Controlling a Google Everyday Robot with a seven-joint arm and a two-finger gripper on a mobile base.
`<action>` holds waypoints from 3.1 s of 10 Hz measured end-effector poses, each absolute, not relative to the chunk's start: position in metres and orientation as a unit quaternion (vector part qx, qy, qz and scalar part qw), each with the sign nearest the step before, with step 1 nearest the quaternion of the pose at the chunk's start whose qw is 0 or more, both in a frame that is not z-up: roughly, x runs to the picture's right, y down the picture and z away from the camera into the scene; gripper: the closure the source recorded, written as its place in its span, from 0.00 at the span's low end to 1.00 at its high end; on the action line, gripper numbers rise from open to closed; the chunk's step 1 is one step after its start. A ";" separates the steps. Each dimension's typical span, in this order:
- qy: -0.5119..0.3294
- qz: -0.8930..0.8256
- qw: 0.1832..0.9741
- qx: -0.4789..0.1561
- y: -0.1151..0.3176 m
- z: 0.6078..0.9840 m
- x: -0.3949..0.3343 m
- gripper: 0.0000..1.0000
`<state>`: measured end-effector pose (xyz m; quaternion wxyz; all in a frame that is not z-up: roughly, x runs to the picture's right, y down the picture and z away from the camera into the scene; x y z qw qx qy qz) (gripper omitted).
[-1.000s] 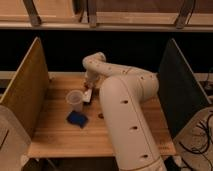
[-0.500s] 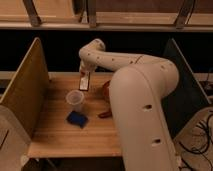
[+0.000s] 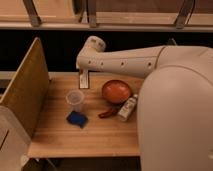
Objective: Place the eraser on the white sponge
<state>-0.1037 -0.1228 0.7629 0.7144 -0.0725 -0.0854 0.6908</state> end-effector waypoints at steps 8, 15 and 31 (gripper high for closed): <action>-0.042 0.556 0.813 -0.165 0.044 0.699 -0.133 1.00; -0.043 0.499 0.845 -0.189 0.064 0.703 -0.149 1.00; -0.014 0.283 0.893 -0.349 0.103 0.805 -0.211 0.97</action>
